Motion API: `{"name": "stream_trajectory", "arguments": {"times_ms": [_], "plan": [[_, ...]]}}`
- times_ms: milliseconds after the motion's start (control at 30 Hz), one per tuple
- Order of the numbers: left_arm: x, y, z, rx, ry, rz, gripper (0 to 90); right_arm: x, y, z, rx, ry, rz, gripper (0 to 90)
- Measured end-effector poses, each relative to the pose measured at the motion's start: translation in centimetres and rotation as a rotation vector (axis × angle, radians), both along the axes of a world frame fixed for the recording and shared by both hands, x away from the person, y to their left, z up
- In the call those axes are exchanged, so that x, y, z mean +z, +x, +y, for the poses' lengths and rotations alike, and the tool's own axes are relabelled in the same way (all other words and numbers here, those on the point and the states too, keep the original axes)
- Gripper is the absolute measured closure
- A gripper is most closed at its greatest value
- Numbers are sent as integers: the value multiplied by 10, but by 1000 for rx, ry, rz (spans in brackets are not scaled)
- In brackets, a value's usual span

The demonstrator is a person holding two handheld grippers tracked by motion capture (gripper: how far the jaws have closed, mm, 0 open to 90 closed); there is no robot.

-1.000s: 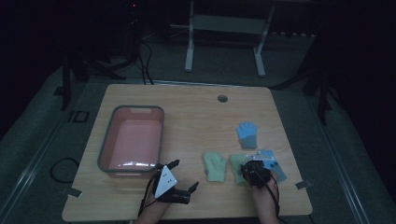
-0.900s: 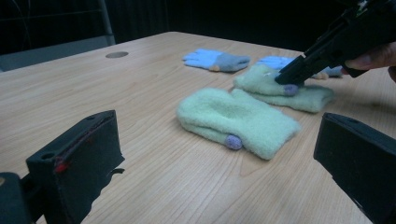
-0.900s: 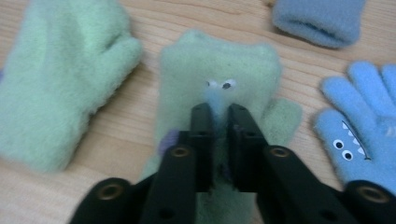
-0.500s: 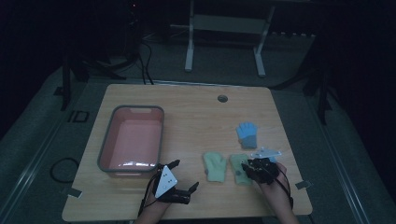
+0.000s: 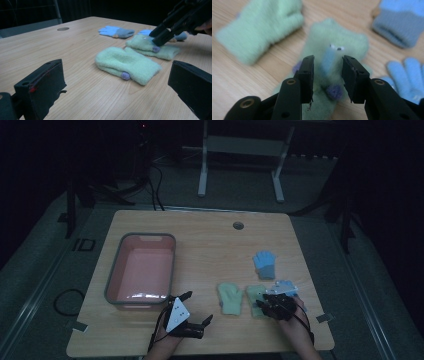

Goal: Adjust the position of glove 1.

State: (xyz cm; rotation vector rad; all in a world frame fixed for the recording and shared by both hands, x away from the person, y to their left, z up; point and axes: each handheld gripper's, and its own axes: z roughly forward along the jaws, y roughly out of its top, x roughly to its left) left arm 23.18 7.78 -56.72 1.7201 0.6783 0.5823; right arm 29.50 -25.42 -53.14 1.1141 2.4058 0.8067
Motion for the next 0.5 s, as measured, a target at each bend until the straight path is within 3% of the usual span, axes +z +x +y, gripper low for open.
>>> {"name": "stream_trajectory", "arguments": {"times_ms": [67, 100, 167, 233, 367, 500], "plan": [[0, 0, 0, -3, -1, -1, 9, -5, 0, 0, -8, -7, 2, 613], [0, 0, 0, -3, -1, 0, 9, -12, -3, 2, -19, 0, -25, 681], [0, 0, 0, -5, 1, 1, 9, -12, -4, 3, -21, -9, -28, 713], [0, 0, 0, -4, 3, 0, 9, -11, -4, 6, -69, 2, -19, 814], [0, 0, 0, -2, 3, 0, 9, -8, -4, 8, -117, 12, -11, 845], [0, 0, 0, -5, 4, 3, 9, 6, -4, 10, -163, 31, -27, 851]]}}
